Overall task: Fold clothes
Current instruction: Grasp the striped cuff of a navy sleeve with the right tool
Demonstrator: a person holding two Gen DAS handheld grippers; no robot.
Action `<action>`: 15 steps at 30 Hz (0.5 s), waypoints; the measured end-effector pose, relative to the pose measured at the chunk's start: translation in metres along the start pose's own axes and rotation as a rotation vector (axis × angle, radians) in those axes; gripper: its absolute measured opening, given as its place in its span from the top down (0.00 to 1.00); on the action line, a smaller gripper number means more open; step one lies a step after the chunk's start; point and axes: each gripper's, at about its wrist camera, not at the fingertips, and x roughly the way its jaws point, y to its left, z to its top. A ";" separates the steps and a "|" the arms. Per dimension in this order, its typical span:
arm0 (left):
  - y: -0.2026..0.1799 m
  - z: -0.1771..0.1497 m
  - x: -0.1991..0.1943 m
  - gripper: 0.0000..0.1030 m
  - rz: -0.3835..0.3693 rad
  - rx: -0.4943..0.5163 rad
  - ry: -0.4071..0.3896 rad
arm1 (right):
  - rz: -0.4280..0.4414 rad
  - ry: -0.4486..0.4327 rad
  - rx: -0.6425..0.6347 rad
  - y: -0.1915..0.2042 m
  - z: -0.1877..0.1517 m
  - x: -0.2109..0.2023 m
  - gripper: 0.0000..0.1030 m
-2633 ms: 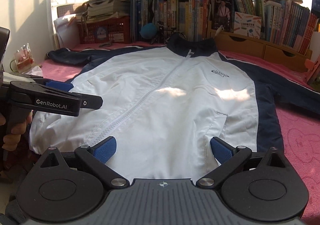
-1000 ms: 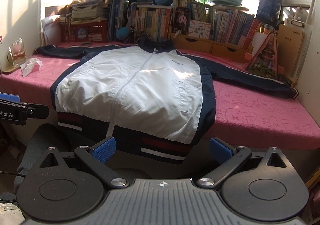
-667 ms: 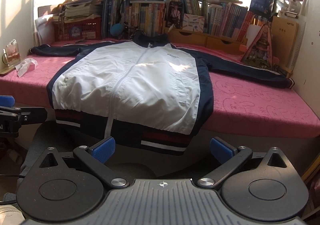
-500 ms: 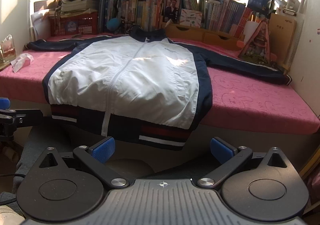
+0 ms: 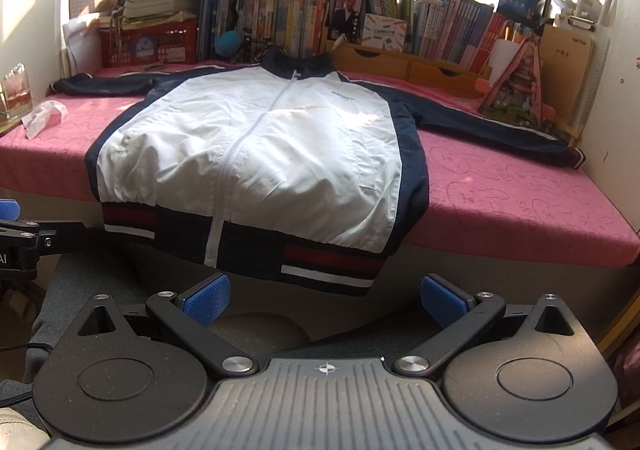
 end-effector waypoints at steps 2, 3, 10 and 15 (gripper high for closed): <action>-0.001 0.007 0.004 0.00 -0.012 0.018 -0.008 | 0.001 0.000 -0.002 -0.001 0.000 0.000 0.00; -0.003 0.013 0.007 0.00 -0.024 0.035 -0.016 | 0.005 -0.010 -0.005 -0.002 0.002 0.000 0.00; -0.020 0.120 0.088 0.00 -0.025 -0.021 -0.111 | 0.054 -0.340 0.366 -0.086 0.080 0.035 0.00; -0.008 0.151 0.123 0.00 0.005 -0.024 -0.127 | 0.007 -0.405 0.665 -0.200 0.099 0.086 0.00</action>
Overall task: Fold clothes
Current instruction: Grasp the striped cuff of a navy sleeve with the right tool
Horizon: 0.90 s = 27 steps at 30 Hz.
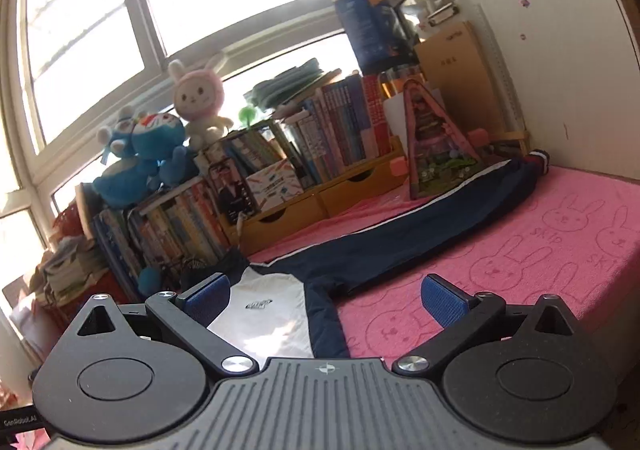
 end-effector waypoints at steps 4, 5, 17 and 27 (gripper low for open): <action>0.013 0.004 0.035 0.00 0.092 0.040 0.037 | -0.173 -0.049 0.005 -0.059 0.028 0.049 0.00; 0.017 0.005 0.045 0.00 0.116 0.044 0.052 | -0.205 -0.051 0.020 -0.073 0.033 0.064 0.00; 0.076 0.001 0.120 0.00 0.265 -0.129 0.219 | -0.442 0.018 0.188 -0.180 0.077 0.241 0.13; 0.075 -0.008 0.123 0.00 0.281 -0.078 0.104 | -0.593 0.070 0.123 -0.207 0.083 0.317 0.30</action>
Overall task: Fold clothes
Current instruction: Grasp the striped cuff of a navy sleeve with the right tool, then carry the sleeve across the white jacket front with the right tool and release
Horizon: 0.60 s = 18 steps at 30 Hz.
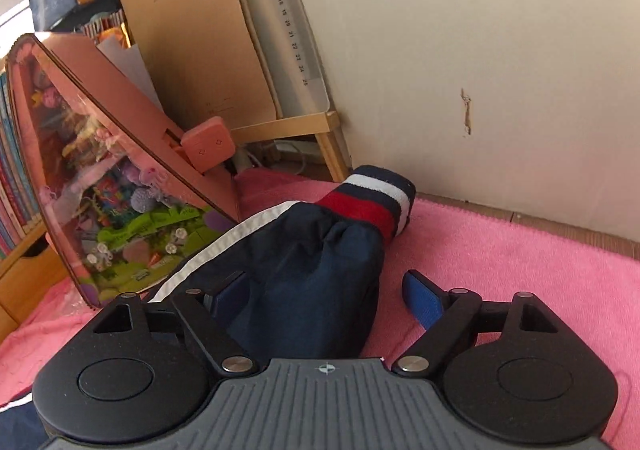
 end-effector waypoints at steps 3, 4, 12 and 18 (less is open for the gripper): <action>0.001 0.000 0.001 0.00 -0.006 -0.002 -0.004 | 0.006 0.023 0.063 -0.005 0.005 0.003 0.65; 0.001 0.000 0.001 0.00 -0.007 -0.002 -0.005 | 0.017 0.038 0.088 -0.009 0.007 0.001 0.74; 0.002 0.000 0.001 0.00 -0.011 -0.007 -0.011 | 0.197 -0.048 0.029 0.027 0.009 -0.084 0.86; 0.003 -0.001 0.000 0.00 -0.016 -0.013 -0.016 | 0.565 -0.081 -0.211 0.141 -0.016 -0.185 0.86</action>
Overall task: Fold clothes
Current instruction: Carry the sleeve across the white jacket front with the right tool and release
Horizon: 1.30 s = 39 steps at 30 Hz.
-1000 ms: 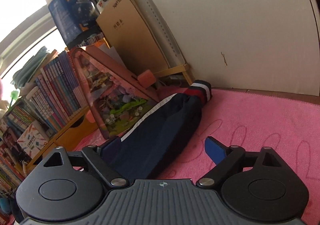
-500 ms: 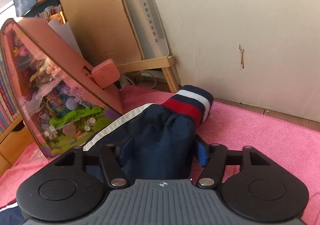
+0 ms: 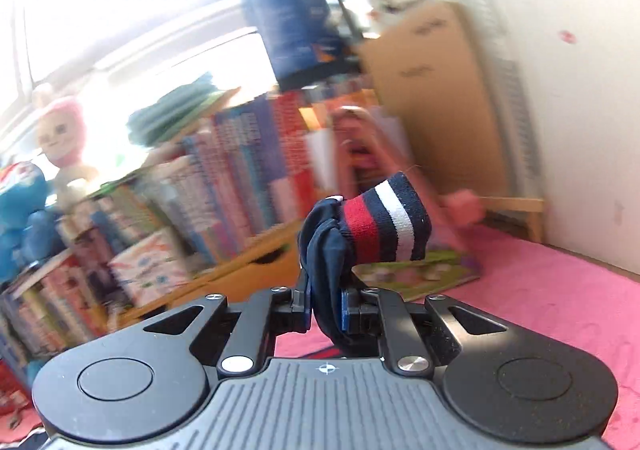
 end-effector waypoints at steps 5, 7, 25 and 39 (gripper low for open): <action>0.002 -0.001 -0.001 0.00 -0.009 -0.012 -0.007 | 0.355 0.161 -0.184 0.148 -0.045 0.022 0.86; 0.003 -0.001 -0.001 0.00 -0.017 -0.025 -0.012 | 0.449 0.252 -0.257 0.203 -0.080 0.037 0.86; 0.013 0.000 -0.002 0.00 -0.069 -0.075 -0.025 | 0.588 0.526 -0.440 0.250 -0.166 0.025 0.17; -0.058 0.092 0.046 0.00 -0.055 0.211 -0.152 | 0.140 0.357 -0.523 0.112 -0.146 -0.031 0.16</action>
